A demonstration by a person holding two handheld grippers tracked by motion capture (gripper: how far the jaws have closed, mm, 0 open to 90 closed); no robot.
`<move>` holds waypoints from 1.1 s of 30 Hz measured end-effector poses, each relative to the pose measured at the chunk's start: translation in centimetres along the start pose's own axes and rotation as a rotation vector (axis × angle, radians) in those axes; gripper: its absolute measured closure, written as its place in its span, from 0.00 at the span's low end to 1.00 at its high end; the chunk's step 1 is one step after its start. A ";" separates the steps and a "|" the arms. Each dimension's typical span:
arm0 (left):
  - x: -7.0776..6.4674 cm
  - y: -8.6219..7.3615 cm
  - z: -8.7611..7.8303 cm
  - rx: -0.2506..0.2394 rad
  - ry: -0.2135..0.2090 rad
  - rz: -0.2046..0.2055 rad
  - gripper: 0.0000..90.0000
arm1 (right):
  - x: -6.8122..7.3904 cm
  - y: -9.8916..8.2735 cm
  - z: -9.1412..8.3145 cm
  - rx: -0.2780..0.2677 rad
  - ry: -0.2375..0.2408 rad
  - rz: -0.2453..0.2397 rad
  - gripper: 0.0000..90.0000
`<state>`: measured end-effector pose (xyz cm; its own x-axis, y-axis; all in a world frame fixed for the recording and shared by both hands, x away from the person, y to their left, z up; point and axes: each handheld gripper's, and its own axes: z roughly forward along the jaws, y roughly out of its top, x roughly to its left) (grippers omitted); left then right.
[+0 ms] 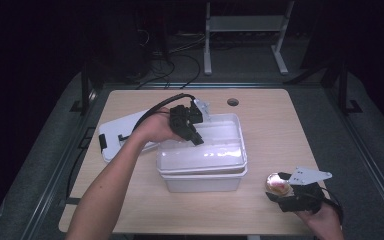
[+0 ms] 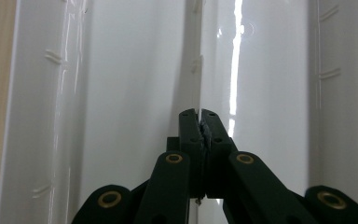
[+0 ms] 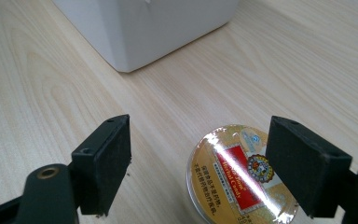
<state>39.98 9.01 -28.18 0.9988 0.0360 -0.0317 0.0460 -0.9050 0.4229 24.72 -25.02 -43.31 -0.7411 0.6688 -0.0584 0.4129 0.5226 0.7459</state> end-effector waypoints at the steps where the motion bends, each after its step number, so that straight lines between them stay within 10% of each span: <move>1: -0.3 -0.1 -0.8 -0.009 0.006 0.005 0.99 | 0.0 0.0 0.0 0.000 0.001 0.004 0.25; 33: -3.8 -11.2 -10.3 -0.064 0.160 -0.130 0.99 | -0.1 0.0 0.1 0.016 -0.021 0.013 0.24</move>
<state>35.79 23.36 -23.43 0.9736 0.2223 0.0527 0.1702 -0.8595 0.4819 24.84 -25.00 -43.41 -0.7242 0.6867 -0.0631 0.4307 0.5219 0.7363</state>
